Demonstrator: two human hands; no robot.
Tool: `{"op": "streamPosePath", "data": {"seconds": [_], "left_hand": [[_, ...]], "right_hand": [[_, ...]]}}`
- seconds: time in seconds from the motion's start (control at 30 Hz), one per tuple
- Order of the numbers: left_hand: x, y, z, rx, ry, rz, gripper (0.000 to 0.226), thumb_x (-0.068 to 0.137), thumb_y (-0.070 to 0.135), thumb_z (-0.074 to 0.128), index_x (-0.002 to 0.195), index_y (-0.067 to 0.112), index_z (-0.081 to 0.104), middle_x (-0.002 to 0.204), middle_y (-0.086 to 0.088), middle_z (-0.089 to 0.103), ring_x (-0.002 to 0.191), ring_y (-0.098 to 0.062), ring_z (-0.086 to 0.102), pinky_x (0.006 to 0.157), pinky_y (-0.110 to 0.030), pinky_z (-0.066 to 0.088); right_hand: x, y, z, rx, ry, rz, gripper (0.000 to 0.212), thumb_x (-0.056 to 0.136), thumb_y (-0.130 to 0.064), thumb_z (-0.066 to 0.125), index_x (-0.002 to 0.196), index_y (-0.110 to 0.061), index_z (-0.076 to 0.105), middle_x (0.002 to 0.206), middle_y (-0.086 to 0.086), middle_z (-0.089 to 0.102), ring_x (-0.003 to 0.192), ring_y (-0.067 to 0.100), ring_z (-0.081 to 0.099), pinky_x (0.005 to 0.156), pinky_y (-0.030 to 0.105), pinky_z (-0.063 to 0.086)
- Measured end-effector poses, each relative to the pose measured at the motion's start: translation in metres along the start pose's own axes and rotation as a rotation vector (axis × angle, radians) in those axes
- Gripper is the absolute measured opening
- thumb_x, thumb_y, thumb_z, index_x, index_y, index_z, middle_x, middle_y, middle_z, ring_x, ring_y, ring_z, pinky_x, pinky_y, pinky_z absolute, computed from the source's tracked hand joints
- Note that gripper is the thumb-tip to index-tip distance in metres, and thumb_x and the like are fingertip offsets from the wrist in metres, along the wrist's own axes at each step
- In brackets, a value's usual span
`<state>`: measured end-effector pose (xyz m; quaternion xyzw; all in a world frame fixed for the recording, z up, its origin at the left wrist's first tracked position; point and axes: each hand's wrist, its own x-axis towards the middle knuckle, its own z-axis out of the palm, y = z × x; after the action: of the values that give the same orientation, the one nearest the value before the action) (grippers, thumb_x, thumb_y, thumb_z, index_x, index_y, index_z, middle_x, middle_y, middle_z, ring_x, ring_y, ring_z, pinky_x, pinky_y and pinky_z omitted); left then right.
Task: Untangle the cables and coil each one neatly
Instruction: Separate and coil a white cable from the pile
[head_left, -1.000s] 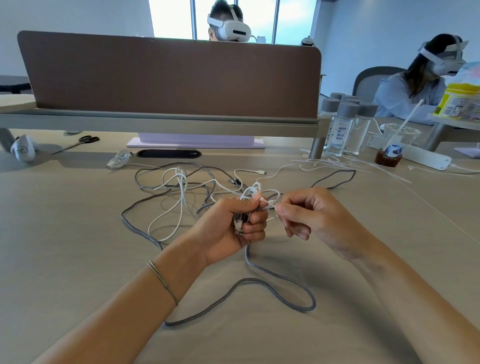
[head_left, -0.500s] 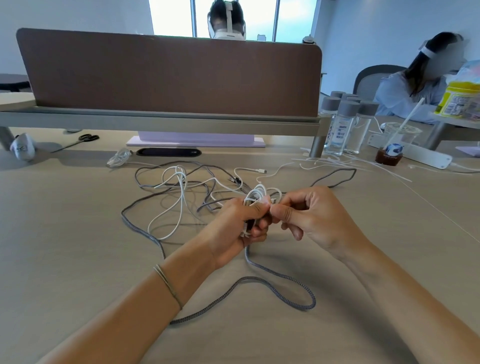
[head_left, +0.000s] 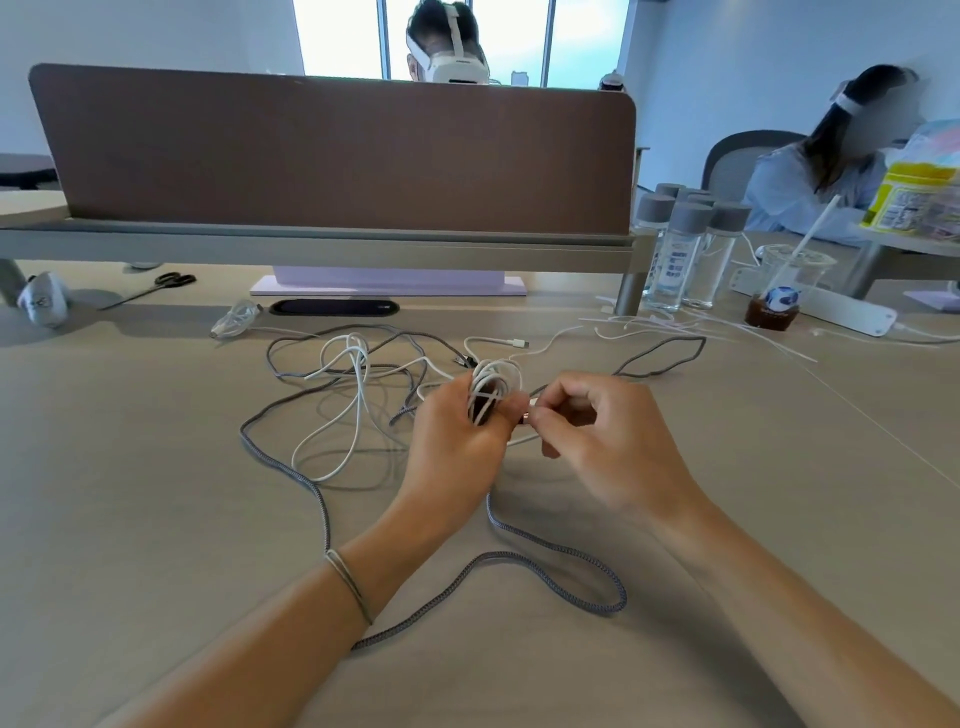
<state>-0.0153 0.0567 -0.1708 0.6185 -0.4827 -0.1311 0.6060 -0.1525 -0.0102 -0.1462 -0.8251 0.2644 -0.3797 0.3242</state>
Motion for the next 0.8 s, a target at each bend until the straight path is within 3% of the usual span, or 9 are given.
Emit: {"op": "streamPosePath", "data": {"seconds": [0.1,0.2,0.33,0.6,0.8], "left_hand": [[0.007,-0.007,-0.005,-0.158,0.024,-0.142,0.026,0.098,0.021,0.062,0.074,0.015,0.055,0.058,0.006,0.048,0.056,-0.011,0.043,0.057,-0.025,0.037],[0.019,-0.019,-0.015,-0.330,0.076,-0.273,0.017,0.099,0.018,0.060,0.089,0.004,0.057,0.067,-0.004,0.047,0.062,-0.017,0.041,0.059,-0.031,0.036],[0.027,-0.026,-0.021,-0.416,0.046,-0.304,0.016,0.103,0.015,0.054,0.107,0.000,0.058,0.072,-0.004,0.054,0.063,-0.015,0.047,0.059,-0.029,0.041],[0.036,-0.042,-0.030,-0.234,0.058,-0.182,0.014,0.103,0.010,0.050,0.101,0.011,0.064,0.071,-0.003,0.055,0.059,-0.011,0.050,0.057,-0.022,0.045],[0.036,-0.050,-0.027,-0.056,0.132,-0.111,0.018,0.102,0.014,0.052,0.095,0.023,0.065,0.066,0.005,0.057,0.061,-0.014,0.049,0.060,-0.031,0.045]], "right_hand": [[0.000,-0.004,-0.006,0.020,0.037,-0.044,0.023,0.087,-0.009,0.069,0.066,-0.016,0.064,0.059,0.004,0.063,0.058,0.027,0.061,0.062,0.048,0.052],[0.001,-0.004,-0.012,0.046,0.056,-0.040,0.023,0.086,-0.007,0.069,0.064,-0.014,0.064,0.058,0.006,0.062,0.059,0.031,0.060,0.060,0.050,0.052],[0.004,-0.001,-0.016,0.047,0.078,-0.026,0.025,0.084,-0.005,0.069,0.063,-0.016,0.063,0.055,0.001,0.061,0.058,0.029,0.059,0.058,0.046,0.051],[0.006,-0.003,-0.027,0.099,0.059,-0.052,0.023,0.082,-0.004,0.068,0.062,-0.016,0.063,0.052,-0.007,0.058,0.052,0.010,0.052,0.053,0.034,0.042],[-0.004,-0.015,-0.022,0.170,-0.165,-0.150,0.018,0.083,-0.006,0.065,0.066,-0.011,0.063,0.058,-0.002,0.058,0.056,0.009,0.054,0.061,0.021,0.046]]}}
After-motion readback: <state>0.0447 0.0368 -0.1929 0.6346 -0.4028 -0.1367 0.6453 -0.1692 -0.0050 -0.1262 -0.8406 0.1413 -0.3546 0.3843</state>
